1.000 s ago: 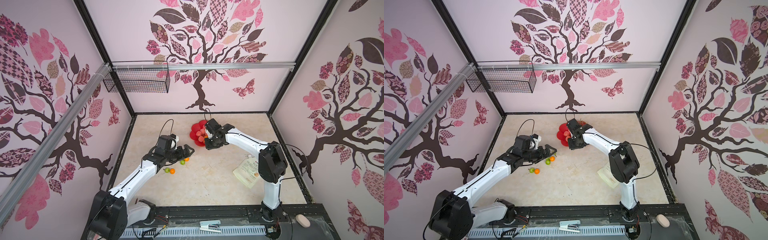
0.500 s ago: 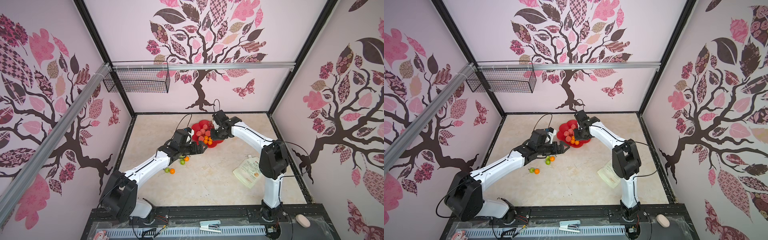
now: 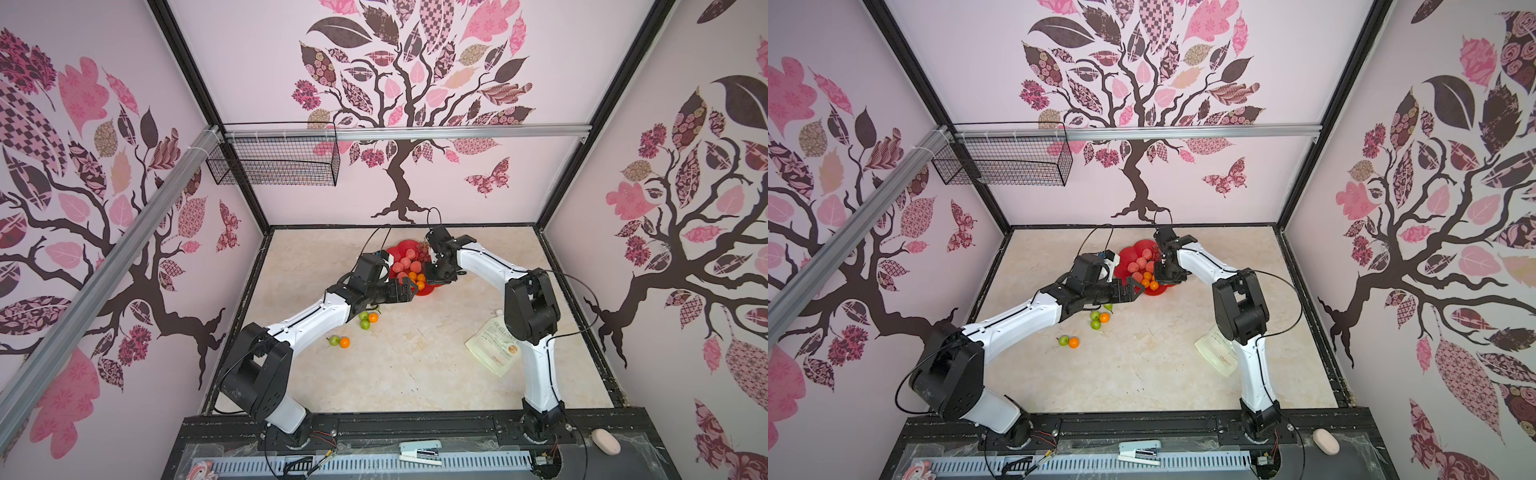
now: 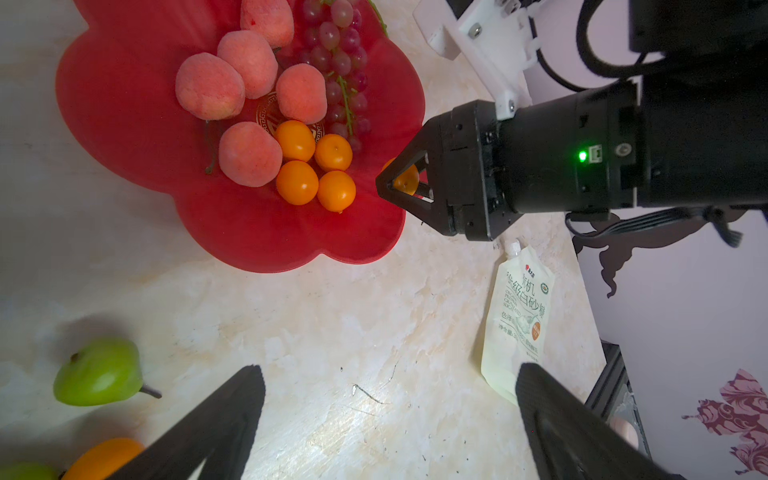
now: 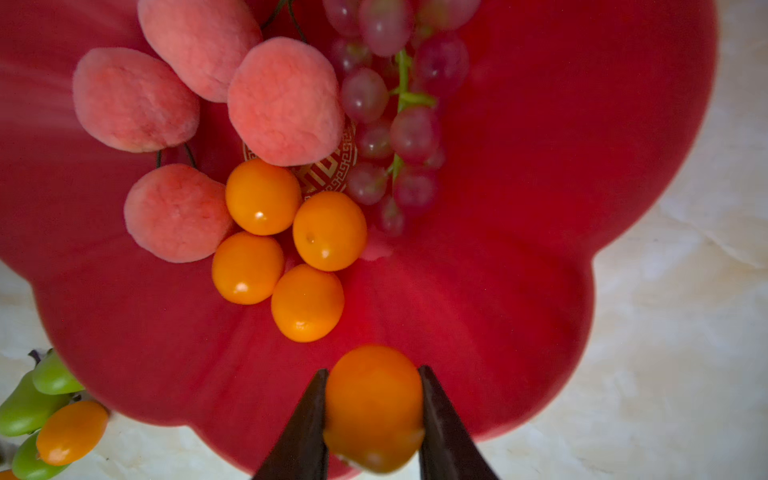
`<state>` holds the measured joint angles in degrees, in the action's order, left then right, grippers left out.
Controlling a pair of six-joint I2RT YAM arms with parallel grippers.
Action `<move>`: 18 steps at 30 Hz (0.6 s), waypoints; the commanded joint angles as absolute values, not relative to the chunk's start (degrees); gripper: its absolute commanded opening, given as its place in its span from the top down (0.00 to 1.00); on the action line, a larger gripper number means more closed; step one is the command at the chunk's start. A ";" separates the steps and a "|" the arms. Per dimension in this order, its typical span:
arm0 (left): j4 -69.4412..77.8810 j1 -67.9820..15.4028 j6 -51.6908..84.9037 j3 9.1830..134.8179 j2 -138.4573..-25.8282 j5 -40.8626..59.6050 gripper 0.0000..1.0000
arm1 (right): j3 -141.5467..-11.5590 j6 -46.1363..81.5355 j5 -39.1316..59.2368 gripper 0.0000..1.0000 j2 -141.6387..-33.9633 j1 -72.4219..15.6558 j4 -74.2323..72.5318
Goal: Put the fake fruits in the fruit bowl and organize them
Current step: 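Lower the kumquat into the bowl and open the right gripper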
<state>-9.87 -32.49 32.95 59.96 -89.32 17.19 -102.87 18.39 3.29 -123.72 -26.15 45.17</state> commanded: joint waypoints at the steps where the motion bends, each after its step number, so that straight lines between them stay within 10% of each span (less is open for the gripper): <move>1: -8.91 -32.61 32.08 62.11 -90.17 17.72 0.02 | -106.11 17.58 3.79 0.67 -126.92 -25.97 46.56; 18: -9.45 -32.65 32.17 62.16 -90.98 18.72 0.01 | -107.89 17.47 4.48 0.62 -129.81 -25.83 47.37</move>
